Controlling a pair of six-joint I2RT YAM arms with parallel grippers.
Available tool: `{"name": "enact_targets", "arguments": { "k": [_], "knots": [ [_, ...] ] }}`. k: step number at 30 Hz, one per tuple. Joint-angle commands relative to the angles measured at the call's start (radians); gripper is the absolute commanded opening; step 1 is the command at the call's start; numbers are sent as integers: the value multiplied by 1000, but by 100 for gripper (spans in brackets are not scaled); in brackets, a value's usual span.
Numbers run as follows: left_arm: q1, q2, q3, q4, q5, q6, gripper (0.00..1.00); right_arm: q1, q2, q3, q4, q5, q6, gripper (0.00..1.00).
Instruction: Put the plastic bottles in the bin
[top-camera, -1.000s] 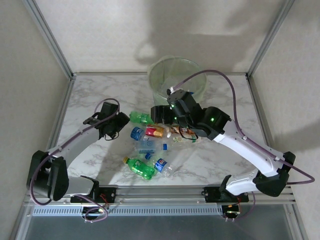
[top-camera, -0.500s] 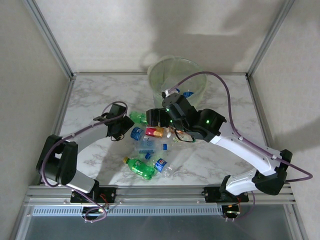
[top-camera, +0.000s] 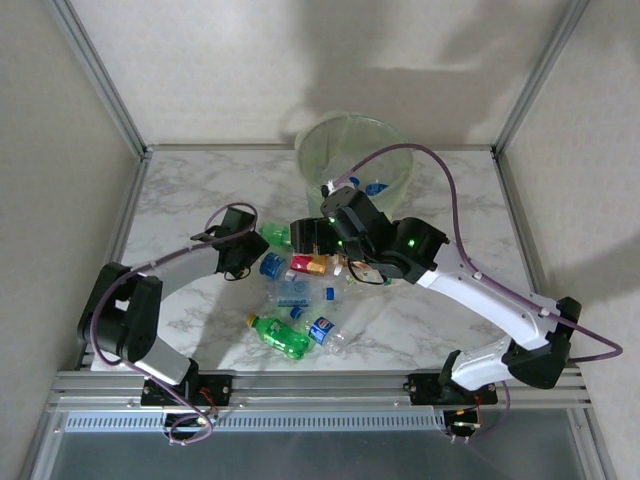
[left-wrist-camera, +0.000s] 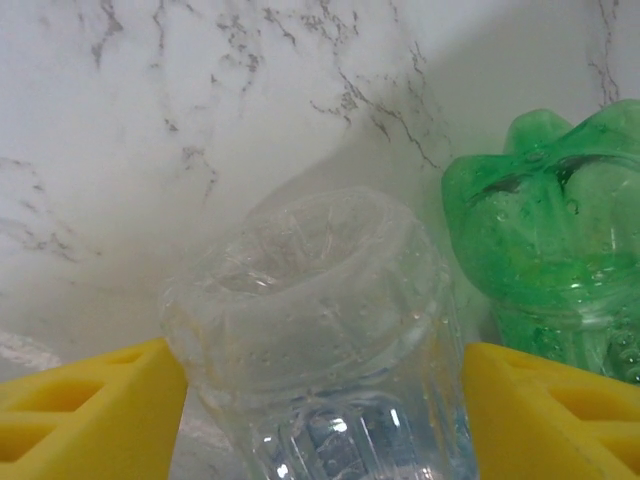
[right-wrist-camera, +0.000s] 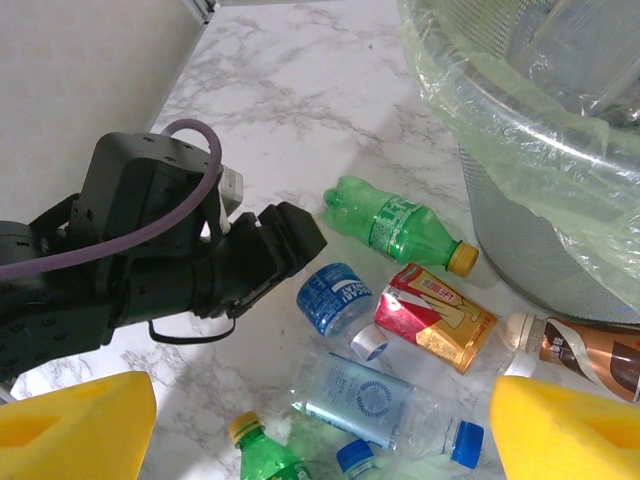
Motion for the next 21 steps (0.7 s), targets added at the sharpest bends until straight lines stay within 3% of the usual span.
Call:
{"name": "enact_targets", "arguments": {
  "k": [1,10,21],
  "knots": [
    [-8,46,-34,-15,-35,-10,70,12,11,9,-2,28,-4,87],
    [-8,77,-43,-2,-32,-1,66,13,1,8,-1,35,10,87],
    [3,-3,-23,-54,-71,17,59,12,-35,16,-2,94,33,86]
  ]
}}
